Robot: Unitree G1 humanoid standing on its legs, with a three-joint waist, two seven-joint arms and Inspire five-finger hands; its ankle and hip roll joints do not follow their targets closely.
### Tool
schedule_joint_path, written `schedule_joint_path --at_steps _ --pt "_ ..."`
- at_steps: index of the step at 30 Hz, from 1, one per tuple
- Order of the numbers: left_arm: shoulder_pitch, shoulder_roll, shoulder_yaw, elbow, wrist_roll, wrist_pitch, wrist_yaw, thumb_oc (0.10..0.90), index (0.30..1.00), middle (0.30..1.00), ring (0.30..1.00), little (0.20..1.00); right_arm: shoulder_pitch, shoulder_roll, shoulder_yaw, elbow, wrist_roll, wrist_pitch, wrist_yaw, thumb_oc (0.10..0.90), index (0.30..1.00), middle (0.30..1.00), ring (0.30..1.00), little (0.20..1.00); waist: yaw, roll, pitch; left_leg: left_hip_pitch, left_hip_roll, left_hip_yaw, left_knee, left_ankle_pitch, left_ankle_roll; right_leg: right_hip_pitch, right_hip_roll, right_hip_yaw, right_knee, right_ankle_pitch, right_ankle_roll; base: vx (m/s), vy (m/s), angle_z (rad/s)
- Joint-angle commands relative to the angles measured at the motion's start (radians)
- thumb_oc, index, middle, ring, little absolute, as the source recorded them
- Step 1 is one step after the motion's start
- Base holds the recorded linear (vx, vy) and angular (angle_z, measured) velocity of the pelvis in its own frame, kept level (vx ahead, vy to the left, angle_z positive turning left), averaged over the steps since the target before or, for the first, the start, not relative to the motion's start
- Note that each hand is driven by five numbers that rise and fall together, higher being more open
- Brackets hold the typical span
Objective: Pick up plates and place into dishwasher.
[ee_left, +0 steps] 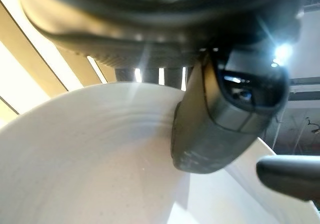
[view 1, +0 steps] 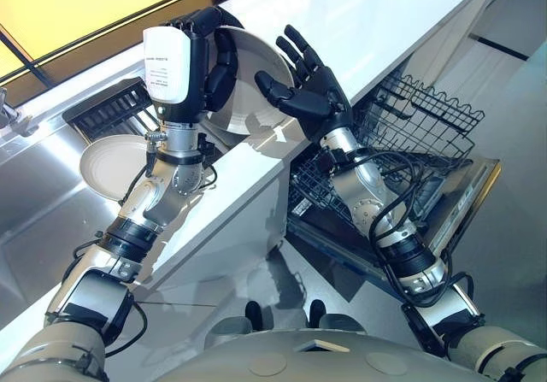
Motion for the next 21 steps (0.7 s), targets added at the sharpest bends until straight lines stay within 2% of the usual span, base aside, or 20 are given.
schedule_joint_path --at_steps 1,15,16,17,18,19,21 --pt "-0.175 -0.010 -0.022 -0.023 -0.019 -0.053 0.039 0.100 0.300 0.300 0.300 0.200 -0.058 0.076 -0.030 -0.051 -0.016 -0.057 0.029 0.800 0.900 0.900 0.900 0.900 0.009 0.004 -0.094 0.012 -0.025 -0.033 0.002 -0.139 0.014 -0.010 0.017 -0.029 0.060 -0.134 0.034 0.00 0.000 0.00" --pt "-0.155 -0.049 -0.045 -0.061 -0.029 -0.086 0.007 0.100 0.300 0.300 0.300 0.200 -0.048 0.086 -0.008 -0.032 -0.004 -0.044 0.042 0.800 0.900 0.900 0.900 0.900 0.013 0.001 -0.087 0.015 -0.024 -0.040 0.002 -0.139 0.015 -0.009 0.018 -0.031 0.063 -0.135 0.034 0.00 -0.001 0.00" --pt "-0.156 -0.050 -0.045 -0.066 -0.032 -0.085 0.002 0.100 0.300 0.300 0.300 0.200 -0.047 0.087 -0.007 -0.031 -0.004 -0.045 0.044 0.756 0.862 0.862 0.862 0.856 0.013 0.001 -0.087 0.015 -0.024 -0.040 0.002 -0.139 0.015 -0.009 0.018 -0.031 0.063 -0.135 0.034 0.00 0.000 0.00" --pt "-0.157 -0.052 -0.047 -0.070 -0.039 -0.086 0.000 0.100 0.300 0.300 0.300 0.200 -0.047 0.089 -0.006 -0.031 -0.005 -0.046 0.041 0.657 0.778 0.778 0.778 0.757 0.013 0.001 -0.086 0.015 -0.024 -0.042 0.002 -0.138 0.014 -0.009 0.019 -0.032 0.063 -0.136 0.034 0.00 0.000 0.00" --pt "-0.158 -0.055 -0.048 -0.073 -0.048 -0.087 -0.005 0.100 0.300 0.300 0.300 0.200 -0.047 0.091 -0.005 -0.030 -0.007 -0.050 0.038 0.358 0.521 0.521 0.521 0.458 0.014 0.001 -0.086 0.015 -0.024 -0.042 0.002 -0.138 0.014 -0.008 0.018 -0.033 0.062 -0.136 0.034 0.00 0.000 0.00" --pt "-0.157 -0.059 -0.048 -0.076 -0.046 -0.087 -0.008 0.100 0.300 0.300 0.300 0.200 -0.045 0.093 -0.002 -0.029 -0.012 -0.054 0.037 0.100 0.300 0.300 0.300 0.200 0.014 0.001 -0.086 0.015 -0.024 -0.043 0.002 -0.138 0.014 -0.008 0.019 -0.033 0.062 -0.136 0.034 0.00 0.000 0.00" --pt "-0.154 -0.065 -0.051 -0.093 -0.035 -0.079 -0.015 0.100 0.300 0.300 0.300 0.200 -0.045 0.095 0.000 -0.031 -0.017 -0.049 0.034 0.100 0.300 0.300 0.300 0.200 0.015 0.001 -0.084 0.015 -0.024 -0.046 0.002 -0.139 0.015 -0.008 0.019 -0.034 0.062 -0.137 0.033 0.00 0.000 0.00"
